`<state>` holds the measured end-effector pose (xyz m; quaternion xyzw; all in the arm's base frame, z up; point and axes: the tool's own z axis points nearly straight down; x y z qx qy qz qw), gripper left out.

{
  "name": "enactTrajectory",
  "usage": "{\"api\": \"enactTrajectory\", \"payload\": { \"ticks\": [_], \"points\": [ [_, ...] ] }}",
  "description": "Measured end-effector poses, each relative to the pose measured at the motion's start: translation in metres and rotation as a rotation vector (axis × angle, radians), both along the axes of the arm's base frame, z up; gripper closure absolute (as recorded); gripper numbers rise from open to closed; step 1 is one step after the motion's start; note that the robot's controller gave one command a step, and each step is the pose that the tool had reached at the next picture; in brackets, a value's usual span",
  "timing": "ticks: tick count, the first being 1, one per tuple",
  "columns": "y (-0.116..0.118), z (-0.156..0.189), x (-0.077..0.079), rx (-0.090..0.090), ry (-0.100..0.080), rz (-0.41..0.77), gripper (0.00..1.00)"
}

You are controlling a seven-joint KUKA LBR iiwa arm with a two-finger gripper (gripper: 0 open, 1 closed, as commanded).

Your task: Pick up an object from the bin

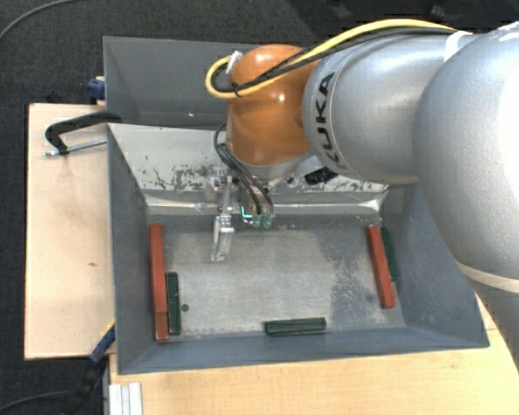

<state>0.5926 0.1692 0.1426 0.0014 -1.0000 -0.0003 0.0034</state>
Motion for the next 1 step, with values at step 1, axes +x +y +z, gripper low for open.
{"api": "enactTrajectory", "payload": {
  "ticks": [1],
  "points": [
    [-0.0009,0.0050,0.0023,0.001,-0.008,-0.002,1.00]
  ]
}}
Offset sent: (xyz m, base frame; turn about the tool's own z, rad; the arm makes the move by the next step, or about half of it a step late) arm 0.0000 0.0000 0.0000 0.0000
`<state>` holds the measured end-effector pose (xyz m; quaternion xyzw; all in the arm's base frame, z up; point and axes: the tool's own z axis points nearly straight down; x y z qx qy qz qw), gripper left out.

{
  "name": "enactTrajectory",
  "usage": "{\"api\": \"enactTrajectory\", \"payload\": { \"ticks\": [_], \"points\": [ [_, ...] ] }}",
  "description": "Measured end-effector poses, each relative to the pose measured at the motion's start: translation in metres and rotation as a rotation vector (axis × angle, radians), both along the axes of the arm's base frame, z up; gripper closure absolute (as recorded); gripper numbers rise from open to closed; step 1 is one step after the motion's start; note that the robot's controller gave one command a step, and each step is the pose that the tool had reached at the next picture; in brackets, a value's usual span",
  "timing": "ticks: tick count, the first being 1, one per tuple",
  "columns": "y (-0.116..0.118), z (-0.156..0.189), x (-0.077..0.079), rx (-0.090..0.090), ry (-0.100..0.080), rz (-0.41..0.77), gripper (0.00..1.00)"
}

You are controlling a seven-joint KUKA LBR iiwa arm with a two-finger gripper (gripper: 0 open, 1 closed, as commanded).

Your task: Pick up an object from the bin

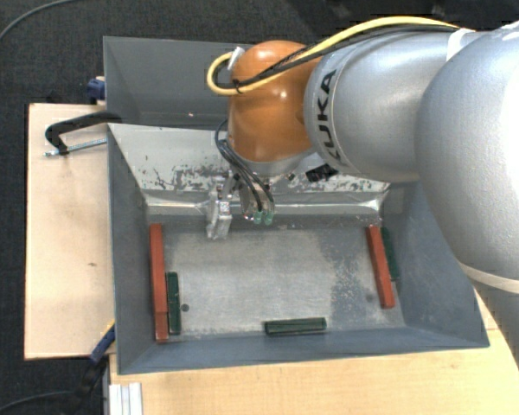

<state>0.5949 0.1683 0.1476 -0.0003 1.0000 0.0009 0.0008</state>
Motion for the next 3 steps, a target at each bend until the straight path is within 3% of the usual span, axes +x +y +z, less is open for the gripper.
{"api": "enactTrajectory", "payload": {
  "ticks": [1,2,3],
  "points": [
    [0.0240,-0.0197,-0.0709,-0.001,0.004,0.159,1.00],
    [0.0318,-0.0156,-0.0807,-0.001,0.000,0.347,1.00],
    [0.0315,-0.0157,-0.0806,-0.001,0.001,0.346,0.00]
  ]
}}
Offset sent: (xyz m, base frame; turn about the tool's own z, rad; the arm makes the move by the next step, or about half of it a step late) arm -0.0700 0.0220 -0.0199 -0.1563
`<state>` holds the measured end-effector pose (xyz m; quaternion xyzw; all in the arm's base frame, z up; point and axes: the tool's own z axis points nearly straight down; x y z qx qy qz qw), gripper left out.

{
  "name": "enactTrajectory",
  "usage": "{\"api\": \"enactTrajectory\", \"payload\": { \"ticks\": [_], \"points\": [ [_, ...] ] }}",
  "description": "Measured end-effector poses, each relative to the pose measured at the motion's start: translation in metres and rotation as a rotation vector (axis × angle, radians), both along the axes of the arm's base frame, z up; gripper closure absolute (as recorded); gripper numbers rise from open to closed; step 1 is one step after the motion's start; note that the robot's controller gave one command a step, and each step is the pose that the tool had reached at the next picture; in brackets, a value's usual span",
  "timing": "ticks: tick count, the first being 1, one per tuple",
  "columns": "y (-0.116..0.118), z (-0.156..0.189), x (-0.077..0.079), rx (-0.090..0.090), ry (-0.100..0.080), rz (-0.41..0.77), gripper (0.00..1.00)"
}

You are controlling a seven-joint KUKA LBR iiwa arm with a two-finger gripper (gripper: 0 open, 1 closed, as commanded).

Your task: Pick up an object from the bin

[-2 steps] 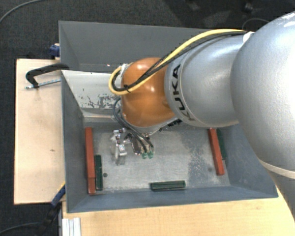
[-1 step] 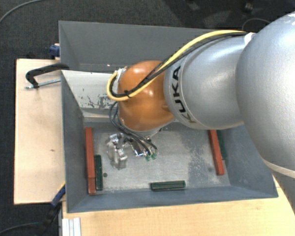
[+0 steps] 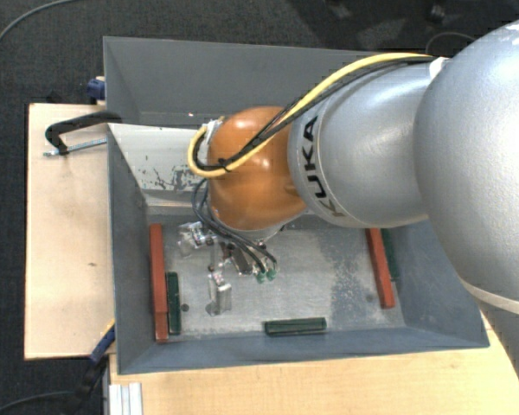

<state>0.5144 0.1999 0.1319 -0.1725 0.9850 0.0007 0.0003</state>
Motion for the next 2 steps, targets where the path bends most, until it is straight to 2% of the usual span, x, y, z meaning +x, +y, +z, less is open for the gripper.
{"api": "enactTrajectory", "payload": {
  "ticks": [1,2],
  "points": [
    [0.029,0.004,0.022,0.002,-0.007,0.179,0.00],
    [0.005,0.019,0.067,0.000,-0.009,0.333,0.00]
  ]
}}
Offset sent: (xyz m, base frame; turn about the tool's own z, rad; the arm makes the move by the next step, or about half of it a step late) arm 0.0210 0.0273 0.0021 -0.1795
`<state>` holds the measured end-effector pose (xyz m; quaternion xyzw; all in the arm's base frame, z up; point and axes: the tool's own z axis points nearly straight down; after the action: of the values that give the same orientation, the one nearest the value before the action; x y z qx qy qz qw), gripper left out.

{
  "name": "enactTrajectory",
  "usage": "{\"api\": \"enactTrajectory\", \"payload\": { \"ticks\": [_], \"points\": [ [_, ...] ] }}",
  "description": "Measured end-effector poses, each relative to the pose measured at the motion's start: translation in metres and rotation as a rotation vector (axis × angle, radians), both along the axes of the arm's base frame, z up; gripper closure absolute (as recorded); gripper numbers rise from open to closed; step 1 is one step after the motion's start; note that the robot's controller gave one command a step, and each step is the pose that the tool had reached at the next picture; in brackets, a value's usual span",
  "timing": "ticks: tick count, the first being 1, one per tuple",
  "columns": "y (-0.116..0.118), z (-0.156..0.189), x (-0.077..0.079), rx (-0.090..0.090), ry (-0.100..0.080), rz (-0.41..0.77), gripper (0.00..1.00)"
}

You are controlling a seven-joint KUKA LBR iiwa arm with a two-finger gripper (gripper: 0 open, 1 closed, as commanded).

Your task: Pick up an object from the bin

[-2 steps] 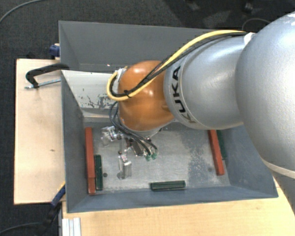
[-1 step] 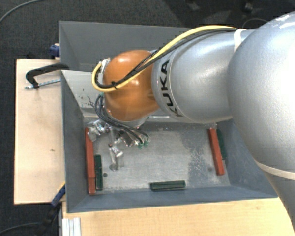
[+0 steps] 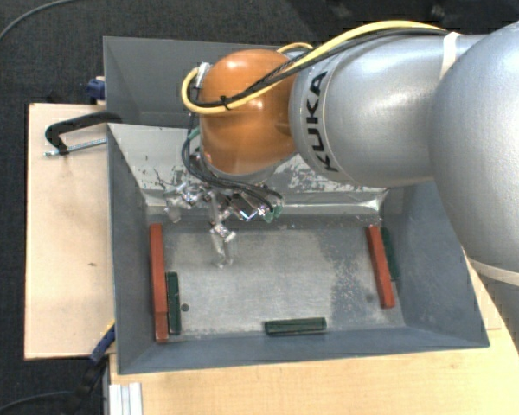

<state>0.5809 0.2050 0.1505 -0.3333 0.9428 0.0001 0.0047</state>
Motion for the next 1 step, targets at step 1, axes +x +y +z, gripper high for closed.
{"api": "enactTrajectory", "payload": {
  "ticks": [1],
  "points": [
    [0.0149,0.0427,0.0002,0.000,-0.002,0.256,0.00]
  ]
}}
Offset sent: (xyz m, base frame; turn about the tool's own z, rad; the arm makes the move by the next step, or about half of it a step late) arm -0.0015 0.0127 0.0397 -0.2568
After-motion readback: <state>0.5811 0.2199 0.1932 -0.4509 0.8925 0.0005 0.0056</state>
